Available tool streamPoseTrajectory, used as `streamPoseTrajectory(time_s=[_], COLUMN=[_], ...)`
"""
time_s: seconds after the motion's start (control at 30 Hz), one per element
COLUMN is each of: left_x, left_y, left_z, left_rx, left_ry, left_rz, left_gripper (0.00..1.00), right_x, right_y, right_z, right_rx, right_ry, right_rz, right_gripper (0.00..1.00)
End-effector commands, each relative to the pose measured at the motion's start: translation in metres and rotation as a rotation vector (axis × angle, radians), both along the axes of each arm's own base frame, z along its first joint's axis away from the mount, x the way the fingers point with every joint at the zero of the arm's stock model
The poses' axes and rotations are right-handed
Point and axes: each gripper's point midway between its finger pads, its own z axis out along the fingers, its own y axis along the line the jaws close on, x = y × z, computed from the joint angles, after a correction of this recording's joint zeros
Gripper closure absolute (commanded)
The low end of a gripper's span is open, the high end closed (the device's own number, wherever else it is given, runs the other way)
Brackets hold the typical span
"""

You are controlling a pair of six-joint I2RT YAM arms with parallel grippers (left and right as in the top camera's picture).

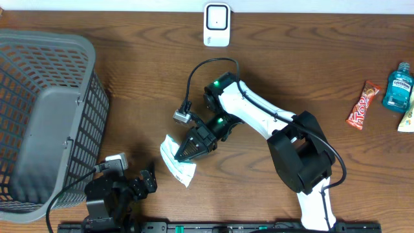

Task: Scan the item barcode
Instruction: 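Raise the held wipes pack and turn it upward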

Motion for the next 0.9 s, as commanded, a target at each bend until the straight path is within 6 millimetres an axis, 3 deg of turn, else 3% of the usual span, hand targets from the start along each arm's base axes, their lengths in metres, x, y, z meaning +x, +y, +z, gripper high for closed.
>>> streamPoseTrajectory(time_s=[0.0, 0.87], left_x=[-0.0109, -0.0109], left_y=[-0.0004, -0.0004], left_z=[-0.0146, -0.0146], left_rx=[-0.008, -0.008], left_ry=[0.072, 0.072], left_rz=[0.005, 0.005], left_gripper=[0.02, 0.02], right_x=[0.002, 0.0103], right_y=[0.0034, -0.0018], right_z=[0.0171, 0.0157], right_rx=[0.029, -0.049], right_ry=[0.044, 0.127], right_rz=[-0.037, -0.061], right_gripper=[0.99, 0.99])
